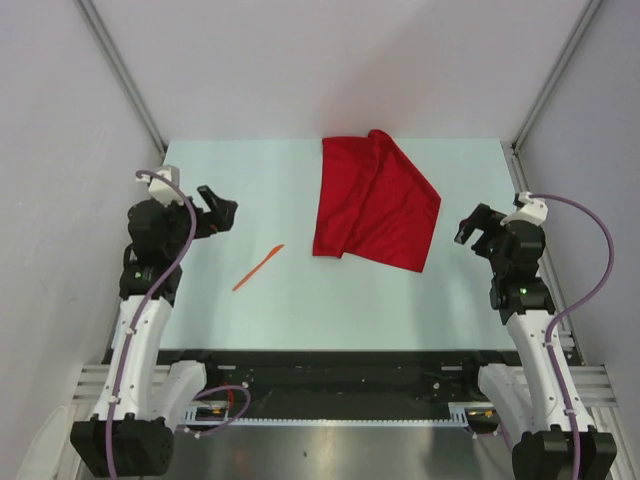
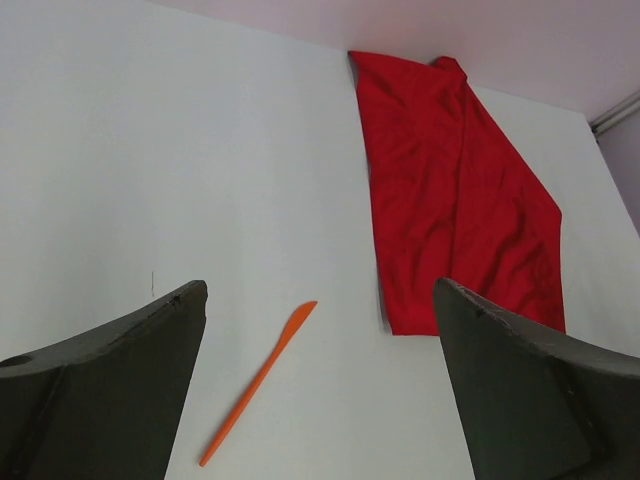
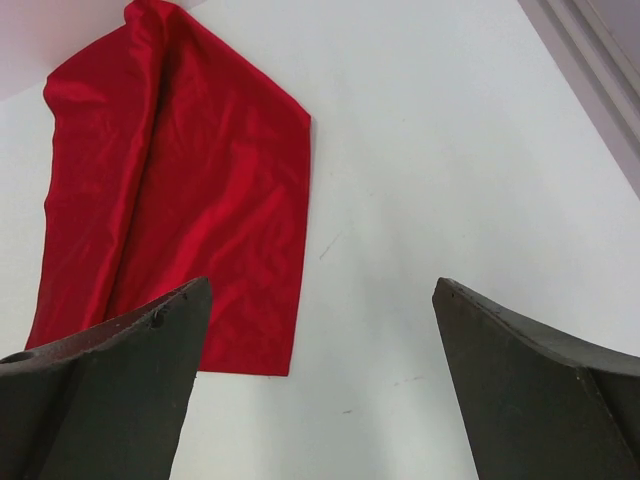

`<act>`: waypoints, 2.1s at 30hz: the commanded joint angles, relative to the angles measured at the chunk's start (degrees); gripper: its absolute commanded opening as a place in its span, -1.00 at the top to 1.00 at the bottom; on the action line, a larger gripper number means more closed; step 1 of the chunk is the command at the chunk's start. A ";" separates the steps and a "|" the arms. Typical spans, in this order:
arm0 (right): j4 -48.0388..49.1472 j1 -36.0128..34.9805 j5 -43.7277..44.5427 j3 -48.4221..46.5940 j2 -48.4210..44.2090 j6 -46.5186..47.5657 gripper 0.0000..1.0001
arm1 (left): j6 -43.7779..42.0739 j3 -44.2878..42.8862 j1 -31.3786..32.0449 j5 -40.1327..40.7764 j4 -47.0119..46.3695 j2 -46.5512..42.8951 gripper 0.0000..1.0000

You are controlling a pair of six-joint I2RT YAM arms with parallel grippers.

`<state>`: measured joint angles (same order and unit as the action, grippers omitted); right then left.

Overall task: Fold the napkin, place the utensils inside, and roll it up
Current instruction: Flatten the napkin out

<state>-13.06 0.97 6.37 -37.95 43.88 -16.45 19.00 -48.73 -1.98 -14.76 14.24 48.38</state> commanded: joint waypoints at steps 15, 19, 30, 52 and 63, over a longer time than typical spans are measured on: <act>2.24 -6.58 -2.68 -3.71 8.22 -3.06 -0.91 | -3.46 -5.67 25.60 17.93 0.71 10.91 -0.97; 4.79 -18.26 3.98 -5.55 17.19 -3.33 -0.93 | 3.57 -5.50 33.07 17.49 -4.46 23.40 -0.95; 8.40 -20.04 1.01 -3.71 23.36 -6.93 -0.93 | 11.04 -7.96 33.53 15.55 -9.57 48.38 -0.73; 8.75 -19.96 1.27 -3.00 28.19 -8.42 -0.94 | 21.86 -3.13 28.87 -1.84 -28.12 60.25 0.76; 3.05 -16.18 3.20 -6.42 34.42 -9.40 -0.63 | 18.54 1.97 19.65 -5.19 -26.65 49.36 1.00</act>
<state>-6.63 -16.82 7.09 -41.04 75.55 -24.93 41.60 -46.61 20.23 -19.00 -15.73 103.53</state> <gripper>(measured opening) 0.873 0.006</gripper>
